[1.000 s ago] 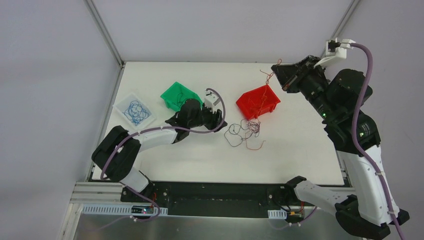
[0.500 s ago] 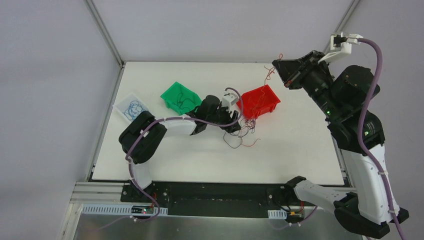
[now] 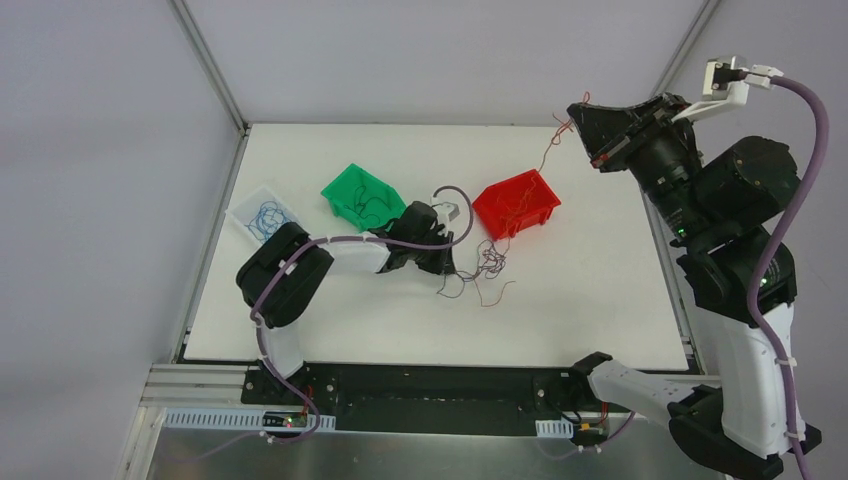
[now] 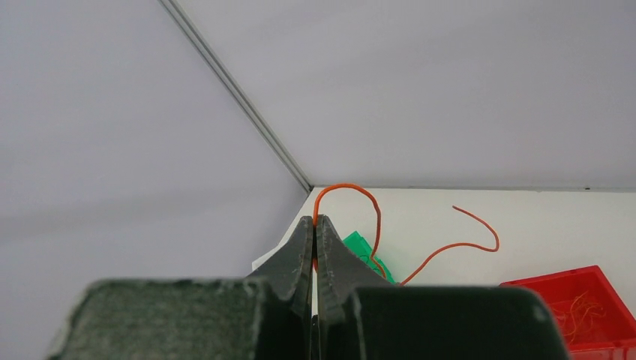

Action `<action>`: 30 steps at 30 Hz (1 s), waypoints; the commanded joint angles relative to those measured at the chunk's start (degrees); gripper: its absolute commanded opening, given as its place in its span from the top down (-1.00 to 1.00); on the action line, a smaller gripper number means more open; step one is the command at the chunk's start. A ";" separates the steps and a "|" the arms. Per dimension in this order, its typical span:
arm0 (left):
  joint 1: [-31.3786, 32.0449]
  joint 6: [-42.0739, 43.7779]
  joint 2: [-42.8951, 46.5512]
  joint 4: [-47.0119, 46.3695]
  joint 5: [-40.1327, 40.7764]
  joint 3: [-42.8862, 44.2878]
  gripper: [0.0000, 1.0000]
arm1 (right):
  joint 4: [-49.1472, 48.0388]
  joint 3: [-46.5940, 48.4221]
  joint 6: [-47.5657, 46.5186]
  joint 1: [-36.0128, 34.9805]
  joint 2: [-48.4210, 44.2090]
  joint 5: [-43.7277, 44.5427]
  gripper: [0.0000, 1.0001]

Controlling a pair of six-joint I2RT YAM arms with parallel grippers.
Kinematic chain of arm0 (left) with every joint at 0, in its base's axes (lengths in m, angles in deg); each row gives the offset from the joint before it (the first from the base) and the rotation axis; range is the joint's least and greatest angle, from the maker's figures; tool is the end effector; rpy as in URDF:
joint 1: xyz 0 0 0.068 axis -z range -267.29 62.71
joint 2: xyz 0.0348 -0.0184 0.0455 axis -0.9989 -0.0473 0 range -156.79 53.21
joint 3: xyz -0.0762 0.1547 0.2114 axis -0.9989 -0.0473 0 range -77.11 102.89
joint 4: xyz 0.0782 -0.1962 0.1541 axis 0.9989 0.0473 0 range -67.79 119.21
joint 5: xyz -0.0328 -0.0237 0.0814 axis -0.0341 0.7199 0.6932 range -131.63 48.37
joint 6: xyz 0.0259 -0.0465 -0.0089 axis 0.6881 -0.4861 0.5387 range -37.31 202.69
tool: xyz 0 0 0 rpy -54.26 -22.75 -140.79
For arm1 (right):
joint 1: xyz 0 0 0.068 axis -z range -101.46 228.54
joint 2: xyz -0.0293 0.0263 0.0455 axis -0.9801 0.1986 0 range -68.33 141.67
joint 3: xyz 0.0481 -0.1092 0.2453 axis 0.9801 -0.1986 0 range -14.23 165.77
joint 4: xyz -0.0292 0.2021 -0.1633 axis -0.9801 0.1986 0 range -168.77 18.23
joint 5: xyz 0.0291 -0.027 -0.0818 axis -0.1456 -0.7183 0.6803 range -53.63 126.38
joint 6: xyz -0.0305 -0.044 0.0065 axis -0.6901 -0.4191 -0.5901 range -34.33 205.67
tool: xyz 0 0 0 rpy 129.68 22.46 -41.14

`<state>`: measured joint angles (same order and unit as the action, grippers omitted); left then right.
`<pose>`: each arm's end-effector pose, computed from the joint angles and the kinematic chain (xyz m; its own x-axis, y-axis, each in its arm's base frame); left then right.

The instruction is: Untangle the cables

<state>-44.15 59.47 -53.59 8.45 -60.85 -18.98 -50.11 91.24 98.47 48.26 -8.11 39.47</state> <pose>0.2776 -0.2762 0.1603 -0.7159 0.1607 -0.6794 0.6098 0.6179 -0.4964 0.1079 0.0608 0.5902 0.1387 0.3372 -0.9312 -0.5022 0.8344 0.2274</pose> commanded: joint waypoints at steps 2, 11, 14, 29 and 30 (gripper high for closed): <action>0.26 1.20 10.32 10.24 8.24 -5.56 1.00 | -3.13 -0.17 -3.02 0.08 -2.05 6.04 1.00; -3.81 -5.43 32.12 22.00 31.43 -13.27 1.00 | -3.52 -16.67 -2.79 0.21 -7.59 26.23 1.00; -7.24 -8.75 42.87 22.85 36.23 -17.86 1.00 | -3.06 -22.63 -3.59 0.23 -9.63 33.24 1.00; -8.50 0.71 52.35 22.94 29.02 -16.03 1.00 | 5.87 -56.53 10.93 0.33 -12.32 5.21 -0.48; -8.46 0.98 52.28 22.98 28.87 -15.78 1.00 | 5.28 -57.03 10.86 0.16 -10.78 2.36 -0.51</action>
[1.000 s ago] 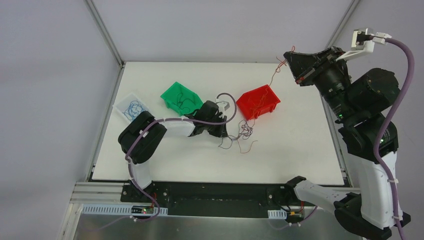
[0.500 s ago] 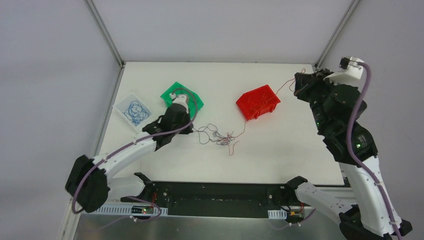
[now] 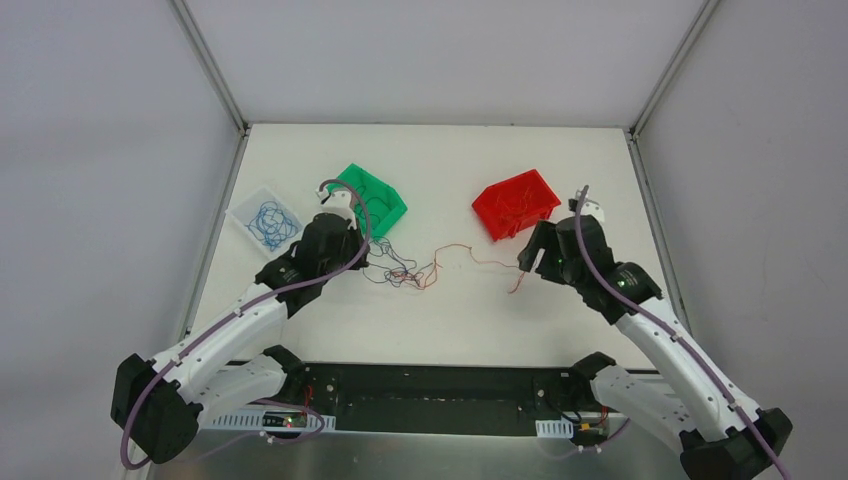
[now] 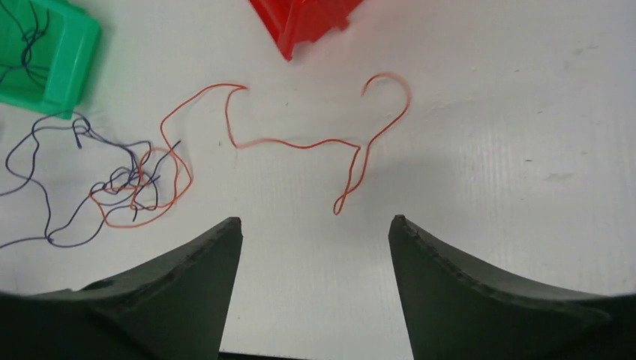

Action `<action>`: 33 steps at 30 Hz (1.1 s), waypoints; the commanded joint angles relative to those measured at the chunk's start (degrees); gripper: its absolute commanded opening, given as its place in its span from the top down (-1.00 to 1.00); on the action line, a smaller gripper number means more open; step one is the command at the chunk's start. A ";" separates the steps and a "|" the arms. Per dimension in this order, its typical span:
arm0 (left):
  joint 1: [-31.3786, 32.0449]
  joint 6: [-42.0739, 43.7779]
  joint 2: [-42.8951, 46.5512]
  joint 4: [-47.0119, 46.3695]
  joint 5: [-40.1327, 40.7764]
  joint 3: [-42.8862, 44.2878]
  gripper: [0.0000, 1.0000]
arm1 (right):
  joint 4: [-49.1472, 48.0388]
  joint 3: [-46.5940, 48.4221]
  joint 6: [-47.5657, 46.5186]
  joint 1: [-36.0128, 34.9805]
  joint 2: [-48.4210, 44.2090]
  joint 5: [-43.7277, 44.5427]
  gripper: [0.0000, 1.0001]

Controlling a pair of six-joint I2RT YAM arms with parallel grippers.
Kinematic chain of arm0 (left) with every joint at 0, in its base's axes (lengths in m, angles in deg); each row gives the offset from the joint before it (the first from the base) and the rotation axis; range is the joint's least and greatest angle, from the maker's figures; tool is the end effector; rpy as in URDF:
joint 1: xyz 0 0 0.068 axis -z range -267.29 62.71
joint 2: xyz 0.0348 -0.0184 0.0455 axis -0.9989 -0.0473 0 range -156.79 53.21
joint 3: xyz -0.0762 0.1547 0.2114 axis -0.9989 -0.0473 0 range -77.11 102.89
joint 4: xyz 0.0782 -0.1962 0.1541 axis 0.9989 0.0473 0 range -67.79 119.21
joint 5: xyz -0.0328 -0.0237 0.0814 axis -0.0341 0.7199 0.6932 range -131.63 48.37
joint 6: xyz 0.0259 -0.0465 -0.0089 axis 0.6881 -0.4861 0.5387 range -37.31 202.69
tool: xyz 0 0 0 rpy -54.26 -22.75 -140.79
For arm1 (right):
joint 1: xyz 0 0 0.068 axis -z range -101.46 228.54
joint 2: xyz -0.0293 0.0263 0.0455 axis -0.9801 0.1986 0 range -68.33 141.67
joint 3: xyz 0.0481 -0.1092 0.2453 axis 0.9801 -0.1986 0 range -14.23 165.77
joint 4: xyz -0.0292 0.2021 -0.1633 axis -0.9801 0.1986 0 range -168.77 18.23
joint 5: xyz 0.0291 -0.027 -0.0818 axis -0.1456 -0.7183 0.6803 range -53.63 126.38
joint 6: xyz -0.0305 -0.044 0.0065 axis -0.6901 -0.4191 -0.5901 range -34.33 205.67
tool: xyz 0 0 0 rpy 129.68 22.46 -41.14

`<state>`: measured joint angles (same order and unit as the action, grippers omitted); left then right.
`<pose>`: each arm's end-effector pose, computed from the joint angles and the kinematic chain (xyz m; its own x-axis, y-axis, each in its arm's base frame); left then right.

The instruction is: Untangle the cables

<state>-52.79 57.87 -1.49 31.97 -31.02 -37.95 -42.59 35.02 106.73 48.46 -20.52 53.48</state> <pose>0.1835 -0.1181 0.2745 -0.4957 -0.1599 -0.8537 0.2329 0.9224 -0.3081 0.1567 0.0786 0.3136 -0.5573 0.0742 -0.8270 -0.0748 0.9875 0.1389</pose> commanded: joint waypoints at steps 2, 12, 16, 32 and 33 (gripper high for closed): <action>0.13 3.23 -0.03 -0.57 -1.94 3.53 1.00 | -3.80 -0.91 5.51 -1.02 5.45 -13.63 -0.52; 0.18 2.82 1.61 -0.57 -1.58 0.74 1.00 | -11.43 4.23 9.71 -10.27 24.28 -7.21 -0.98; 0.20 2.74 2.76 -0.53 -0.27 -0.74 1.00 | -12.98 7.79 14.99 -11.75 31.38 -3.90 -0.90; 0.13 2.69 7.09 -0.53 -0.46 -4.89 1.00 | -35.45 6.42 36.40 -12.62 47.79 -6.71 -0.33; 0.15 2.61 7.46 -0.53 -0.44 -5.19 1.00 | -35.40 6.99 36.33 -12.78 48.74 -6.23 -0.31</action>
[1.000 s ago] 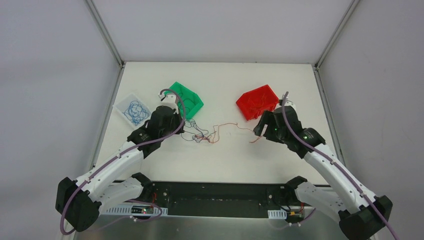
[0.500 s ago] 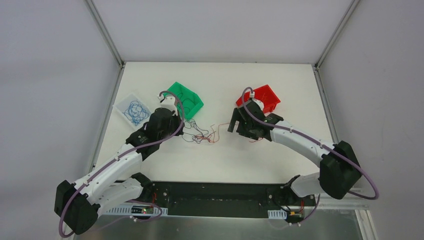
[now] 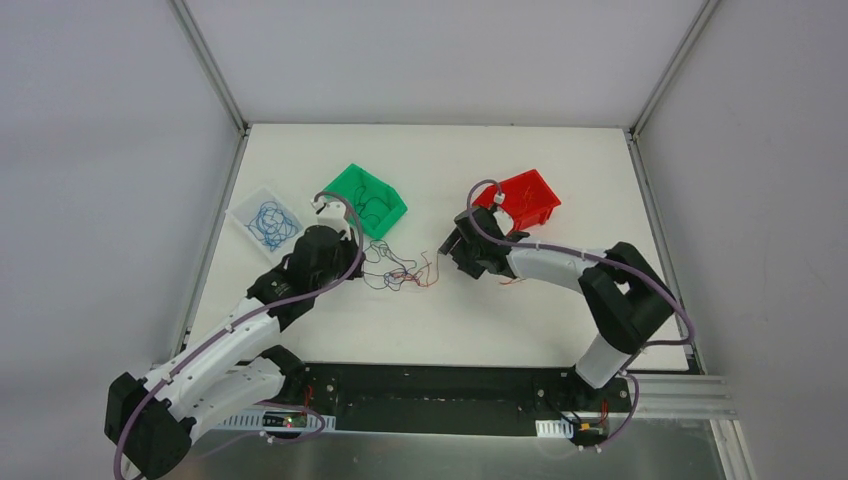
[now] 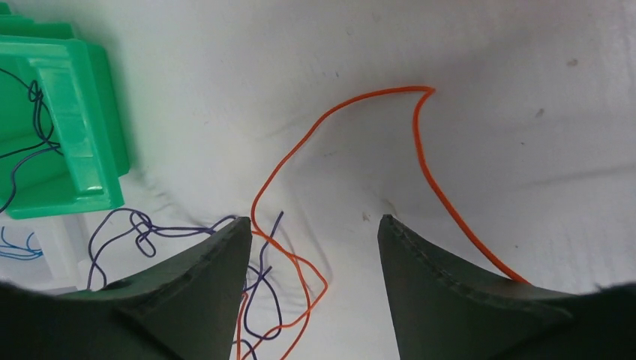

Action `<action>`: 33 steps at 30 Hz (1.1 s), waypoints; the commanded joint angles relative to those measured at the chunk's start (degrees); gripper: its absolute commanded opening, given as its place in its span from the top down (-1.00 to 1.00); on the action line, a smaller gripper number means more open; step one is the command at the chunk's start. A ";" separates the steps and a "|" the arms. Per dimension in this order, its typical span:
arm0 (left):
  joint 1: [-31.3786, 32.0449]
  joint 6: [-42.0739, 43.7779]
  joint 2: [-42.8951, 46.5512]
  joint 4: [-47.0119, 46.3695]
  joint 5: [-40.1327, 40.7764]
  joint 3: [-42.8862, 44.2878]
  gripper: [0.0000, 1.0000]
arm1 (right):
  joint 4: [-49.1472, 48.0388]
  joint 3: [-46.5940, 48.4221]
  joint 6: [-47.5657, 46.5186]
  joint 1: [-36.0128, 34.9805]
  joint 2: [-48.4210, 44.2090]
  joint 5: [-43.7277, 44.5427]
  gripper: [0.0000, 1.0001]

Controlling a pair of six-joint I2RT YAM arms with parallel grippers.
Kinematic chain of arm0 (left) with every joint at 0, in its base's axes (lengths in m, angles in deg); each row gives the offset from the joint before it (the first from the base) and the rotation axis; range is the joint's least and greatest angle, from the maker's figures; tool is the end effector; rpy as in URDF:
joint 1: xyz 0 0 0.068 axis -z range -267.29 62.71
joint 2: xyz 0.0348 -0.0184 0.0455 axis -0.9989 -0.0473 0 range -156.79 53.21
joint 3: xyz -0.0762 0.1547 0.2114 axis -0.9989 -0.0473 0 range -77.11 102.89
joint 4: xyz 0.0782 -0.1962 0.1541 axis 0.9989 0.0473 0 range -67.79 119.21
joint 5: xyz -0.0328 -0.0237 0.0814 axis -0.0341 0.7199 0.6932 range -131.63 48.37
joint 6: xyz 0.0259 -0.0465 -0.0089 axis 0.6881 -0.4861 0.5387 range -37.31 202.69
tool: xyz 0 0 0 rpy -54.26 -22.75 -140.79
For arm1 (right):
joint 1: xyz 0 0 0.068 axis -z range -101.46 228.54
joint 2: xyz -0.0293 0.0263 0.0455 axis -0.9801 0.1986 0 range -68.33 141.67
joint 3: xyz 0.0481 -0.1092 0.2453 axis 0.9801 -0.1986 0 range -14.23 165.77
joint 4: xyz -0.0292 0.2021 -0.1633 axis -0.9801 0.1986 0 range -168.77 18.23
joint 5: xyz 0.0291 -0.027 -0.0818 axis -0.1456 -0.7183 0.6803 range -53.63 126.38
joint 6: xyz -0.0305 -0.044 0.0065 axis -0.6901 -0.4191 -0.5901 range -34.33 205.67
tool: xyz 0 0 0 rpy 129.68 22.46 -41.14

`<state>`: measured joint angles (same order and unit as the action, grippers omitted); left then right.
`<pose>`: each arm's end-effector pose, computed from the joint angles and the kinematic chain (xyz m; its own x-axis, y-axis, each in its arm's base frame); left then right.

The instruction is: Untangle the cables

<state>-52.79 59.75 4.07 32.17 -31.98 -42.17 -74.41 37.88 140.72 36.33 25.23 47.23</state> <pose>0.1675 -0.1078 0.2665 -0.4790 -0.1370 -0.8670 0.2666 0.9184 -0.2924 0.2532 0.2206 0.1816 -0.7655 0.3925 -0.5099 0.1130 0.8621 0.4940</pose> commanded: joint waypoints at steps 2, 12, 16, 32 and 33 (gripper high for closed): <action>0.18 0.49 2.84 -0.75 0.75 -1.49 1.00 | -3.61 4.99 2.40 -0.86 4.61 0.67 -0.23; 0.13 0.85 4.57 -0.77 3.01 -2.74 1.00 | -4.10 7.28 1.65 -1.42 8.76 -0.18 0.62; 0.13 0.24 4.84 0.46 6.45 -2.68 1.00 | -3.94 3.05 1.12 -0.97 3.69 3.10 1.00; -0.13 -3.16 7.95 10.55 25.31 -0.80 1.00 | 9.80 -13.47 -13.57 26.88 -34.97 6.81 1.00; -0.28 -3.16 7.79 11.17 26.06 -0.34 1.00 | 10.56 -13.27 -14.44 28.54 -36.38 6.18 1.00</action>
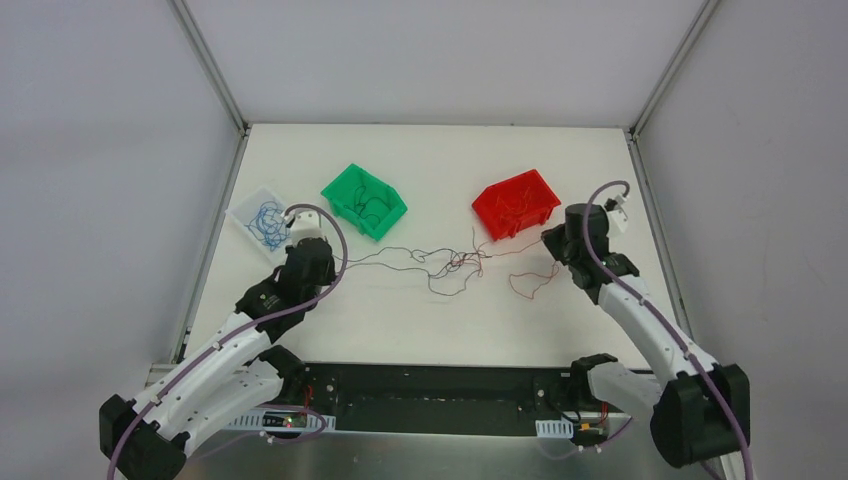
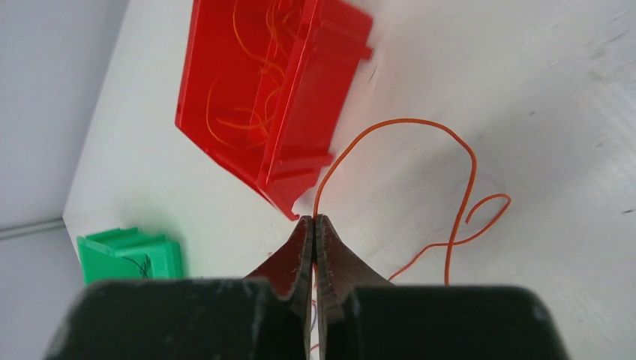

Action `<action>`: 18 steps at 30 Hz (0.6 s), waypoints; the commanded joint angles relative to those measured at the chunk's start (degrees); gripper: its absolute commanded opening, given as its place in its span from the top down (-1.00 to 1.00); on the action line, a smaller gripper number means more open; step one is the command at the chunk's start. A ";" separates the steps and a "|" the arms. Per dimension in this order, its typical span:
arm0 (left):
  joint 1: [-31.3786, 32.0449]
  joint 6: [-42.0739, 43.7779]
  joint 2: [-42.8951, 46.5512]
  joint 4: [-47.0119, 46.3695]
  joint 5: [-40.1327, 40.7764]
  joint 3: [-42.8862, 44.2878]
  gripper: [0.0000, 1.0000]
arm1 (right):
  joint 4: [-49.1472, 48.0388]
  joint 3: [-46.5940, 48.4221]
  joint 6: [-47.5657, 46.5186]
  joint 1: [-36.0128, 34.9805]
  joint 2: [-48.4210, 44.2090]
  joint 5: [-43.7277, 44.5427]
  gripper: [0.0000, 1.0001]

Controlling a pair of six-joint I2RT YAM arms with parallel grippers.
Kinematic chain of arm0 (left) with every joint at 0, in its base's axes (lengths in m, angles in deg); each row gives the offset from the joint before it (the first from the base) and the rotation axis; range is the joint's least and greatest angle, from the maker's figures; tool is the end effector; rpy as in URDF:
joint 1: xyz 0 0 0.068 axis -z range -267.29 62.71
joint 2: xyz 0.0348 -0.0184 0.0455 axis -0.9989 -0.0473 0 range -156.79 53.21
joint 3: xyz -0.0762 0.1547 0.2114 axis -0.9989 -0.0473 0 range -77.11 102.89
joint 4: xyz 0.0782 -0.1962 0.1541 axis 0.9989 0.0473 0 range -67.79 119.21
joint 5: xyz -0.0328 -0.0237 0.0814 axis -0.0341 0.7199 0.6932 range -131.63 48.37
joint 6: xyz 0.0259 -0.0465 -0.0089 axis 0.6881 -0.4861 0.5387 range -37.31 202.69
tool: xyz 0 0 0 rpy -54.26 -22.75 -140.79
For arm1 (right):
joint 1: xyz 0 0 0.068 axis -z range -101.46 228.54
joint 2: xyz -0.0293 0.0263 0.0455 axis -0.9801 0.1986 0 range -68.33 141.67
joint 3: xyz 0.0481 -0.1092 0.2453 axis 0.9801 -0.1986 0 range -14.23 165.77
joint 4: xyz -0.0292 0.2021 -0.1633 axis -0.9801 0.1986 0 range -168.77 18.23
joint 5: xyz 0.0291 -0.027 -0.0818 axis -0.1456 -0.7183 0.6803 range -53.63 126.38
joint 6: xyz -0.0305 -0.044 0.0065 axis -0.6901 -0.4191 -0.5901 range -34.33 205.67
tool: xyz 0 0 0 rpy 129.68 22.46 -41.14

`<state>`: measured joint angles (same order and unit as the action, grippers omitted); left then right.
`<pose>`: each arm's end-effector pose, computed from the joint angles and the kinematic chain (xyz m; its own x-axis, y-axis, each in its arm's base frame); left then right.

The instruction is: Untangle the cables

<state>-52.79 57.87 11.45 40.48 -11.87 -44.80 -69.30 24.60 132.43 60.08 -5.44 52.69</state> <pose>0.1481 -0.0802 0.2594 -0.4022 -0.1657 -0.9004 -0.0434 0.9858 -0.1620 0.2290 0.0659 0.2436 -0.4186 0.5974 -0.6840 0.3256 0.8019 0.5010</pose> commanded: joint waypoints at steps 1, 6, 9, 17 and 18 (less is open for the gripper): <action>-0.43 -1.23 0.00 3.76 7.05 2.87 1.00 | 6.04 0.18 -6.97 6.39 -7.28 -0.19 1.00; -0.93 -1.55 -0.95 6.60 10.41 5.67 1.00 | 8.35 1.30 -9.54 11.03 -10.47 -4.97 1.00; -1.01 -1.23 -1.03 6.70 11.49 6.47 1.00 | 9.19 2.46 -10.46 11.14 -10.86 -6.37 1.00; -1.43 -3.74 3.60 11.87 23.63 8.32 1.00 | 11.44 3.11 -6.26 19.40 -9.55 -7.59 1.00; -1.57 -4.28 4.85 12.97 25.12 8.43 1.00 | 11.48 2.83 -5.85 20.87 -9.48 -7.69 1.00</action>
<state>-53.29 56.21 12.37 48.80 3.69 -39.09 -59.90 25.12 124.32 76.56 -15.21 45.92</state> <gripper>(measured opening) 0.017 0.009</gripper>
